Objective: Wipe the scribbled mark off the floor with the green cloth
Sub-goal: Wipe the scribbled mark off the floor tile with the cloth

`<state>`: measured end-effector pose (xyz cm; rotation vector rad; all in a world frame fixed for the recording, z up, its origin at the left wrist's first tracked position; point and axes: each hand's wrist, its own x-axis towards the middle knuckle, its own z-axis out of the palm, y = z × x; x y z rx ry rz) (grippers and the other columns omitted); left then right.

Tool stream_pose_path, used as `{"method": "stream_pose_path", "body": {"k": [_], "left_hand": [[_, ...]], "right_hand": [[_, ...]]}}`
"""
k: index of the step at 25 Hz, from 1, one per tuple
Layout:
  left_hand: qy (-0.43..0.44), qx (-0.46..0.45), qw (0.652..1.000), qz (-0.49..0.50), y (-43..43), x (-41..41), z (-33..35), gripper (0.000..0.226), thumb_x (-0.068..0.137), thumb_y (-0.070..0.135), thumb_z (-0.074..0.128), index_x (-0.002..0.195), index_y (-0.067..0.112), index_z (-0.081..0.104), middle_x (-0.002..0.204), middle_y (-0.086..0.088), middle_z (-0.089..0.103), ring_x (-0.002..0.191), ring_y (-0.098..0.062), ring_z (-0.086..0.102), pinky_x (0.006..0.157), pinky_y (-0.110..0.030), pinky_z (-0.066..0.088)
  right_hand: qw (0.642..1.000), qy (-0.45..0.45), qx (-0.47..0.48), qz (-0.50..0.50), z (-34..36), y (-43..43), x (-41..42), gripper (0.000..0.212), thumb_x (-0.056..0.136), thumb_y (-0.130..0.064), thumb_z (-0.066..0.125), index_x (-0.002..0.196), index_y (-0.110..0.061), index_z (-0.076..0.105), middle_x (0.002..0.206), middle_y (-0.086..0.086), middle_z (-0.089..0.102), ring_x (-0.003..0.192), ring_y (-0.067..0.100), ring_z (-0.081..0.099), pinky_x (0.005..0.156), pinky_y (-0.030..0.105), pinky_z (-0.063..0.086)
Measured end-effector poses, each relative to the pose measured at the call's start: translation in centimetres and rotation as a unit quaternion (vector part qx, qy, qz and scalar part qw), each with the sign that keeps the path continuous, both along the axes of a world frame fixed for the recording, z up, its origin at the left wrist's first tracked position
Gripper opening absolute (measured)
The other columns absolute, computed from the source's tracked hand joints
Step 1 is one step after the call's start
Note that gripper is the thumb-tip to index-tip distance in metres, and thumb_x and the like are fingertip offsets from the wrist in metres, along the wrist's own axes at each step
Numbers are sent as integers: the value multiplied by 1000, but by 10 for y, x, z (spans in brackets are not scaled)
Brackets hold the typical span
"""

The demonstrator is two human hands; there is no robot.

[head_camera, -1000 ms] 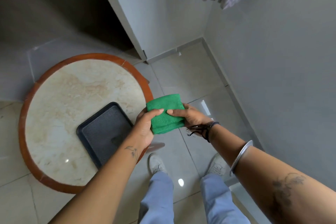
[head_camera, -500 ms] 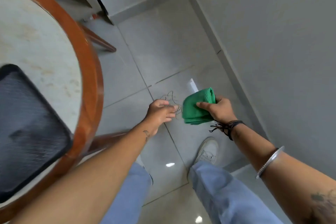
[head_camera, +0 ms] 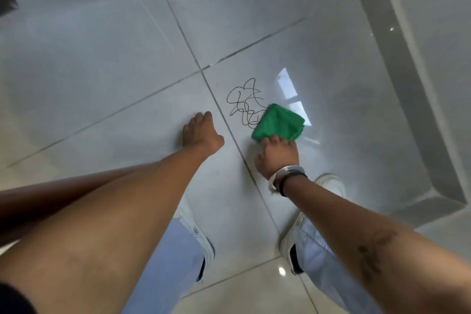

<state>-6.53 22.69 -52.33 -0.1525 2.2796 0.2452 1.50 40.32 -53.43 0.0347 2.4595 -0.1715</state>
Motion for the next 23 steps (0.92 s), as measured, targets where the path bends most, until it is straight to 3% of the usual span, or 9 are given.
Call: {"method": "stream_pose_path", "body": {"k": [3, 6, 12, 13, 15, 17, 18, 21, 23], "left_hand": [[-14, -27, 999, -22, -4, 11, -17, 81, 86, 35, 61, 151, 9, 21, 163, -16, 12, 148, -30, 18, 119, -43, 20], [-21, -31, 999, -35, -5, 12, -28, 89, 85, 38, 62, 155, 14, 11, 165, -15, -2, 151, -30, 6, 122, -44, 14], [-18, -28, 995, -90, -2, 17, -43, 103, 83, 56, 58, 156, 20, -5, 161, -20, -20, 151, -34, -7, 121, -47, 9], [-12, -28, 995, -97, -4, 19, -46, 104, 82, 58, 58, 155, 21, -6, 161, -20, -22, 151, -34, -8, 121, -47, 9], [-13, -32, 992, -123, -11, 22, -50, 107, 81, 60, 57, 155, 22, -9, 160, -20, -24, 151, -34, -10, 122, -48, 9], [-23, -37, 987, -155, -18, 20, -50, 111, 78, 62, 59, 155, 23, -12, 160, -20, -25, 151, -33, -11, 121, -48, 9], [-30, -38, 985, -167, -19, 18, -48, 114, 77, 62, 61, 155, 23, -12, 160, -20, -25, 151, -33, -11, 121, -48, 9], [-33, -38, 983, -176, -19, 15, -41, 116, 75, 51, 68, 155, 22, -11, 161, -19, -23, 151, -32, -10, 122, -47, 9], [-45, -43, 979, -195, -23, 9, -39, 114, 75, 41, 69, 155, 21, -10, 161, -18, -23, 152, -31, -8, 123, -45, 8]], "right_hand": [[998, 62, 1, -9, -14, 14, -8, 62, 79, -40, 54, 127, -2, 48, 135, 24, 50, 120, 40, 49, 99, 52, 36], [992, -52, 29, 107, -31, 37, -7, 95, 81, -63, 41, 150, -7, 8, 162, 16, -3, 148, 32, 3, 117, 57, 7], [889, -53, -19, 454, -37, 68, -9, 96, 78, -76, 22, 151, -18, 0, 161, 6, -9, 149, 28, -4, 114, 59, -14], [904, -45, -13, 424, -38, 74, -18, 94, 79, -76, 21, 151, -21, 1, 162, 4, -8, 149, 26, -4, 114, 60, -12], [992, -7, 17, 127, -45, 75, -40, 95, 78, -80, 17, 152, -23, 3, 163, 2, -7, 149, 22, -5, 114, 63, -6], [986, -9, 25, -165, -42, 64, -70, 100, 75, -83, 15, 151, -20, 3, 163, 4, -7, 149, 25, -6, 112, 64, -4], [987, -30, 29, -153, -38, 54, -76, 104, 72, -85, 13, 151, -18, 3, 163, 6, -7, 148, 27, -7, 112, 64, -4], [974, -42, -15, 222, -36, 33, -30, 104, 68, -84, 3, 152, -21, 8, 163, 2, -4, 148, 27, -8, 114, 62, -7], [942, -64, -47, 325, -31, 45, -9, 94, 74, -81, 8, 151, -27, 7, 163, -2, -3, 149, 22, -7, 114, 60, -13]]}}
